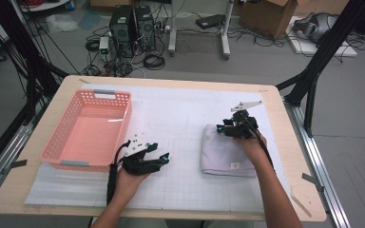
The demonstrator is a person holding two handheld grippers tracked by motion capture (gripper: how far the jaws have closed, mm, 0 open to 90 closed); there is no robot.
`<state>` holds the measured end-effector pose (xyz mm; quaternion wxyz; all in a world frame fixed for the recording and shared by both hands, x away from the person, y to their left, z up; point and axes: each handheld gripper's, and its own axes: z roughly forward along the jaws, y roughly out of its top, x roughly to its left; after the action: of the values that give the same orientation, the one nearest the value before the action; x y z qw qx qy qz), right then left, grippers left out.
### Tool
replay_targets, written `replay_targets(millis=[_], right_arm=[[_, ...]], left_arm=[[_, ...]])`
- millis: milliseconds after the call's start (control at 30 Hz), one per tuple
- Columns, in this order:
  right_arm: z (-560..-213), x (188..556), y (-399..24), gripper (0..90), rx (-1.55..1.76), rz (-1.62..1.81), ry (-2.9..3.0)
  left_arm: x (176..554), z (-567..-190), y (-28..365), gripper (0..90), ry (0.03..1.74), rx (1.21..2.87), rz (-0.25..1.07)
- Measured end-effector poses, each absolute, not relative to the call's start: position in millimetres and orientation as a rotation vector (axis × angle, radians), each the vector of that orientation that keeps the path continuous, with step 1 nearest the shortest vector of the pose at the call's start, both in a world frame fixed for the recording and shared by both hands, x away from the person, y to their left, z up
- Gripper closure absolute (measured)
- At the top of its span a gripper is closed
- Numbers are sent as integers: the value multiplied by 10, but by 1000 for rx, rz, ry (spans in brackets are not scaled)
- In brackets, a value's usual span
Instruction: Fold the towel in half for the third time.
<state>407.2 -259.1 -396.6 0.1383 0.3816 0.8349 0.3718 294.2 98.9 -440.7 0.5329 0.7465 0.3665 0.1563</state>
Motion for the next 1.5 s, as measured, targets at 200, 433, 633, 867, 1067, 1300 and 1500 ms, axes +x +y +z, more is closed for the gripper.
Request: replay_targets(millis=[200,433,633,867,1067,1300,1500], right_arm=[[-4162,4180,-2484,640,1116,1002,2510],[-4037,4151,-2377,804,947,1051,2513],[-4053,4167,-2158,713,813,1071,2490],[-3890,4106,-2449,594,1046,1042,2264],[-3886,3887,-2911,480,1274,982,2146],[-4189,3580,-3142,616,1393,938,2245],[-4200,3370,-3294,827,1441,1003,2233]], left_arm=[[2946,-4415,986,387,876,1782,372],[2951,-4419,994,387,885,1778,371],[2951,-4417,1001,387,887,1775,373],[2944,-4416,1015,387,890,1774,371],[2939,-4404,1033,388,897,1760,371],[2948,-4411,1020,388,894,1764,370],[2944,-4408,1016,388,893,1765,373]])
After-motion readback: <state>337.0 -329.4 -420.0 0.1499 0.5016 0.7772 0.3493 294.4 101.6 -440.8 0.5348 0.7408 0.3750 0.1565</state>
